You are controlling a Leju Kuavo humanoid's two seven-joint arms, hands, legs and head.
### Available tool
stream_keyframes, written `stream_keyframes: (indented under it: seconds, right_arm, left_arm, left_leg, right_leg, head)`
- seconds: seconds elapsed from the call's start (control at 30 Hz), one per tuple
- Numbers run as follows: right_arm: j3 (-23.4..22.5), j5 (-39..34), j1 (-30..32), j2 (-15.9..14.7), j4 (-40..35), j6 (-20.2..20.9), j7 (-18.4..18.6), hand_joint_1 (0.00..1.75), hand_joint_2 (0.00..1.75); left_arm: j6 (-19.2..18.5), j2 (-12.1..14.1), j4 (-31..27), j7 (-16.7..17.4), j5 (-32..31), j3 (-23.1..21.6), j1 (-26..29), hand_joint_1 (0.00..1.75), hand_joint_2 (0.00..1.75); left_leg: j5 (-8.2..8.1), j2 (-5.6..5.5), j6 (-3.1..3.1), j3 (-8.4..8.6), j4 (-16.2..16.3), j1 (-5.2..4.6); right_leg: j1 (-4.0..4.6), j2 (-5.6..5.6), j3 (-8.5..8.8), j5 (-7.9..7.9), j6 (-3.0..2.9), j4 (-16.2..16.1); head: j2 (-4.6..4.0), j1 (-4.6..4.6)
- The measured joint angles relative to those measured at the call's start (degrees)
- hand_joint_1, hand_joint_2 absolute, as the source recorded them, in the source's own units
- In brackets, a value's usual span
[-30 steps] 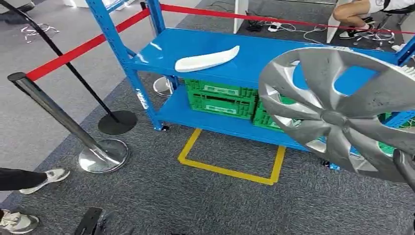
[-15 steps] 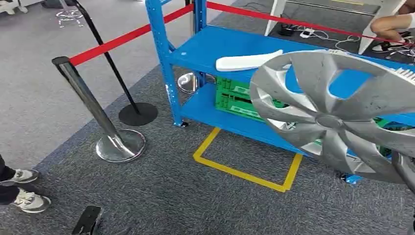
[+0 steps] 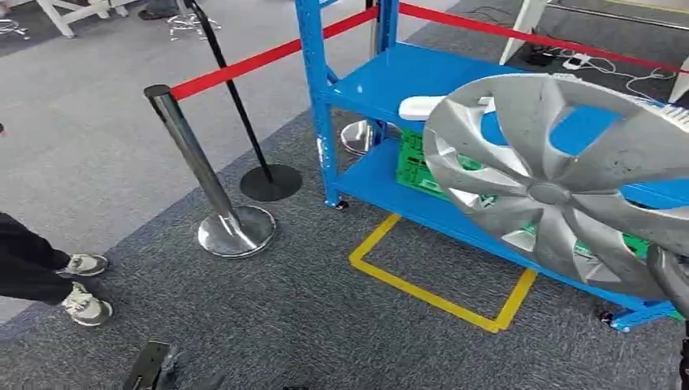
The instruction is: Take the parts from the cabinet and place them on the table.
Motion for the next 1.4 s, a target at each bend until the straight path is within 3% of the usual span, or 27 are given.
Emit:
stream_keyframes:
  seconds: [0.03, 0.1, 0.13, 0.17, 0.2, 0.3, 0.37, 0.43, 0.47, 0.5, 0.53, 0.6, 0.63, 0.67, 0.8, 0.87, 0.9, 0.97, 1.0, 1.03, 1.1, 1.13, 1.17, 1.3, 1.33, 1.37, 1.4]
  right_arm:
    - [0.00, 0.31, 0.28, 0.00, -0.13, 0.02, 0.00, 1.75, 1.75]
    - [-0.30, 0.57, 0.98, -0.02, -0.68, 0.09, 0.15, 1.75, 1.75]
    - [-0.57, 0.61, 1.36, -0.07, -1.05, 0.07, 0.24, 1.75, 1.75]
    - [-0.91, 0.61, 1.79, -0.20, -1.40, 0.02, 0.26, 1.75, 1.75]
    - [-1.11, 0.68, 1.82, -0.30, -1.55, 0.05, 0.26, 1.75, 1.75]
    - [-1.33, 1.10, 2.32, -0.37, -2.03, 0.07, 0.59, 1.75, 1.75]
    - [-1.72, 1.84, 3.22, -0.44, -2.71, 0.15, 1.00, 1.75, 1.75]
    - [-2.41, 1.97, 4.54, -0.46, -3.30, 0.09, 1.57, 1.75, 1.75]
    - [-2.65, 2.08, 5.01, -0.44, -3.54, 0.09, 1.88, 1.75, 1.75]
    - [-2.71, 2.16, 5.53, -0.44, -3.80, 0.09, 2.08, 1.75, 1.75]
    - [-2.73, 2.19, 5.84, -0.44, -4.04, 0.09, 2.14, 1.75, 1.75]
    - [-2.78, 2.34, 5.87, -0.44, -4.42, 0.09, 2.19, 1.75, 1.75]
    - [-2.80, 2.34, 5.86, -0.44, -4.61, 0.09, 2.19, 1.75, 1.75]
    - [-2.80, 2.34, 5.80, -0.39, -4.68, 0.11, 2.19, 1.75, 1.75]
    - [-2.80, 2.01, 5.75, -0.31, -4.81, 0.68, 2.19, 1.75, 1.75]
    - [-2.82, 1.99, 5.66, -0.26, -4.85, 0.81, 2.10, 1.75, 1.75]
    - [-2.84, 1.95, 5.69, -0.26, -4.87, 0.81, 2.08, 1.75, 1.75]
    - [-2.91, 1.97, 5.64, -0.22, -4.87, 0.88, 2.03, 1.75, 1.75]
    - [-2.91, 1.99, 5.62, -0.20, -4.85, 1.05, 2.03, 1.75, 1.75]
    - [-2.89, 1.99, 5.46, -0.20, -4.85, 1.29, 2.03, 1.75, 1.75]
    - [-2.69, 2.01, 4.74, -0.20, -4.81, 1.73, 1.99, 1.75, 1.75]
    - [-2.67, 2.01, 4.39, -0.20, -4.81, 1.75, 1.99, 1.75, 1.75]
    - [-2.64, 2.03, 4.10, -0.20, -4.79, 1.79, 1.97, 1.75, 1.75]
    - [-2.62, 2.06, 3.39, -0.20, -4.70, 1.75, 1.95, 1.75, 1.75]
    - [-2.62, 2.06, 3.30, -0.20, -4.70, 1.73, 1.95, 1.75, 1.75]
    - [-2.62, 2.08, 3.26, -0.20, -4.70, 1.75, 1.95, 1.75, 1.75]
    - [-2.71, 2.08, 3.31, -0.20, -4.68, 1.73, 1.92, 1.75, 1.75]
  left_arm:
    - [0.09, 0.02, -0.15, -0.07, 0.00, 0.19, 0.20, 0.00, 1.75]
    - [0.57, 0.24, -0.63, -0.09, 0.00, 0.52, 0.50, 0.00, 1.75]
    - [0.68, 0.24, -0.83, -0.09, 0.00, 0.61, 0.54, 0.00, 1.75]
    - [0.77, 0.26, -1.03, -0.11, 0.00, 0.72, 0.46, 0.00, 1.75]
    - [0.76, 0.24, -1.11, -0.11, 0.00, 0.83, 0.55, 0.00, 1.75]
    - [1.27, 0.31, -1.25, -0.22, -0.42, 0.81, 1.27, 0.00, 1.75]
    - [1.92, 0.35, -1.44, -0.31, -0.55, 0.83, 1.64, 0.00, 1.75]
    - [2.12, 0.28, -1.44, -0.24, -0.20, 0.83, 1.92, 0.00, 1.75]
    - [2.05, 0.28, -1.51, -0.22, 0.20, 0.83, 2.21, 0.00, 1.75]
    - [1.97, 0.28, -1.66, -0.22, 0.33, 0.83, 2.60, 0.00, 1.75]
    - [1.97, 0.31, -1.81, -0.22, 0.72, 0.81, 2.92, 0.00, 1.75]
    - [2.14, 0.24, -2.03, -0.22, 1.12, 0.76, 3.26, 0.00, 1.75]
    - [2.18, 0.24, -2.25, -0.22, 1.22, 0.76, 3.24, 0.00, 1.75]
    - [2.38, 0.35, -2.34, -0.22, 1.29, 0.81, 3.08, 0.00, 1.75]
    - [3.48, 0.92, -3.50, -0.50, 1.73, 0.79, 3.71, 0.00, 1.75]
    - [3.67, 1.18, -4.15, -0.59, 1.81, 0.81, 3.82, 0.00, 1.75]
    - [3.74, 1.27, -4.35, -0.61, 1.81, 0.83, 3.61, 0.00, 1.75]
    - [3.74, 1.27, -4.72, -0.63, 1.77, 0.81, 3.46, 0.00, 1.75]
    - [3.69, 1.27, -4.87, -0.74, 1.81, 0.79, 3.53, 0.00, 1.75]
    - [3.41, 1.27, -4.96, -0.85, 2.25, 0.79, 3.58, 0.00, 1.75]
    - [2.53, 1.27, -5.03, -1.09, 2.78, 1.42, 3.53, 0.00, 1.75]
    - [2.23, 1.27, -5.03, -1.11, 2.73, 1.60, 3.31, 0.00, 1.75]
    - [2.08, 1.25, -5.03, -1.09, 2.69, 1.70, 3.04, 0.00, 1.75]
    - [1.79, 1.16, -5.03, -1.01, 2.75, 1.77, 3.15, 0.00, 1.75]
    - [1.79, 1.16, -5.03, -1.01, 2.73, 1.77, 3.39, 0.00, 1.75]
    - [1.79, 1.11, -5.03, -1.03, 2.64, 1.75, 3.44, 0.00, 1.75]
    - [1.79, 1.09, -5.01, -1.03, 2.64, 1.77, 3.34, 0.00, 1.75]
  left_leg:
    - [1.67, 0.07, -0.12, 1.10, -2.13, 0.17]
    - [6.36, 1.33, -0.20, 6.67, -12.11, 0.30]
    - [7.42, 3.72, -0.11, 9.33, -16.28, 0.23]
    - [7.09, 4.81, 0.17, 10.05, -18.25, -0.11]
    - [7.24, 3.74, 0.89, 9.65, -17.80, -0.05]
    - [7.37, 2.33, 2.06, 9.40, -18.02, -0.34]
    - [7.50, 1.47, 2.98, 9.51, -18.12, -0.05]
    - [7.49, 0.18, 3.29, 9.47, -18.12, -0.18]
    - [7.48, -0.41, 3.32, 9.49, -18.09, -0.29]
    - [7.48, -1.04, 3.32, 9.54, -18.08, -0.35]
    - [7.48, -1.68, 3.32, 9.60, -18.06, -0.36]
    - [7.45, -2.99, 3.26, 9.81, -18.03, -0.30]
    - [7.39, -3.51, 3.06, 9.84, -17.97, -0.24]
    - [7.32, -4.21, 2.64, 9.54, -17.65, -0.60]
    - [8.02, -6.20, 1.19, 8.97, -17.94, -0.01]
    - [5.90, -1.81, 0.71, 7.70, -15.31, -0.34]
    - [3.55, -0.66, 0.43, 5.59, -11.11, -0.30]
    - [-0.29, -0.06, 0.16, 1.01, -1.78, -0.15]
    - [-0.48, -0.05, 0.10, -0.10, 0.35, -0.11]
    - [0.62, -0.01, 0.09, 0.36, -0.50, -0.08]
    - [5.15, 0.61, 0.33, 4.65, -8.54, -0.06]
    - [6.98, 1.75, 0.55, 7.41, -13.27, -0.11]
    - [7.46, 4.25, 0.79, 9.43, -16.47, -0.45]
    - [7.39, 2.16, 2.22, 9.09, -17.78, -0.86]
    - [7.70, 1.75, 2.69, 9.37, -18.13, -0.42]
    - [7.68, 1.34, 2.89, 9.38, -18.13, -0.40]
    - [7.67, 0.76, 3.26, 9.37, -18.13, -0.40]
  right_leg:
    - [-0.02, -0.54, 0.02, -0.05, 0.07, 0.01]
    - [-0.16, -1.68, 0.26, -0.22, 0.42, 0.01]
    - [-0.04, -2.05, 0.48, -0.34, 0.80, 0.01]
    - [0.43, -2.39, 0.27, -0.74, 1.34, 0.64]
    - [0.42, -2.78, 0.36, -0.58, 1.65, 0.30]
    - [0.13, -4.10, 0.87, -0.66, 2.63, -0.19]
    - [-0.23, 0.05, -1.00, -3.72, 2.93, 3.78]
    - [-0.04, 1.57, -5.69, -8.28, 2.90, 13.89]
    - [-0.01, 1.70, -7.64, -9.40, 2.89, 17.62]
    - [-0.01, 1.71, -8.51, -8.99, 2.85, 18.79]
    - [0.00, 1.72, -8.00, -7.40, 2.77, 17.20]
    - [-0.11, 2.26, -3.70, -2.04, 2.53, 7.68]
    - [-0.40, 4.35, -1.31, -0.08, 2.59, 2.80]
    - [-0.60, 6.47, -0.43, -0.99, 2.55, 0.81]
    - [-0.21, 4.39, -0.11, -0.60, 1.29, 0.90]
    - [-0.33, 3.20, 0.25, -0.40, 0.43, 0.41]
    - [-0.24, 2.48, 0.18, -0.40, 0.24, 0.40]
    - [-0.14, 1.17, 0.08, -0.47, 0.14, 0.41]
    - [-0.13, 0.54, 0.07, -0.48, 0.14, 0.42]
    - [-0.13, -0.02, 0.09, -0.49, 0.16, 0.42]
    - [-0.13, -1.06, 0.22, -0.56, 0.26, 0.43]
    - [-0.13, -1.56, 0.38, -0.68, 0.47, 0.43]
    - [0.23, -1.98, 0.46, -0.83, 0.77, 0.48]
    - [0.26, -4.08, 0.77, -0.97, 2.24, 0.25]
    - [-0.06, -3.25, 0.19, -1.44, 2.64, 0.53]
    - [-0.08, -0.76, -0.26, -2.62, 2.72, 2.14]
    - [-0.07, 0.78, -1.99, -4.73, 2.69, 6.03]
  head:
    - [0.00, 0.02]
    - [0.00, 0.00]
    - [0.00, -0.04]
    - [0.00, -0.18]
    - [0.00, 0.13]
    - [0.00, -0.07]
    - [0.00, 0.22]
    - [0.00, 0.50]
    - [0.00, 0.48]
    - [0.00, 0.46]
    - [0.00, 0.50]
    - [0.00, 0.48]
    - [0.00, 0.50]
    - [0.00, 0.48]
    - [0.00, 0.42]
    - [0.00, -0.11]
    - [0.00, -0.06]
    - [0.00, -0.07]
    - [0.00, -0.09]
    - [0.00, -0.09]
    - [0.00, -0.09]
    - [0.00, -0.11]
    - [0.00, -0.13]
    - [0.00, 0.05]
    - [0.00, 0.08]
    - [0.00, 0.39]
    - [0.00, 0.59]
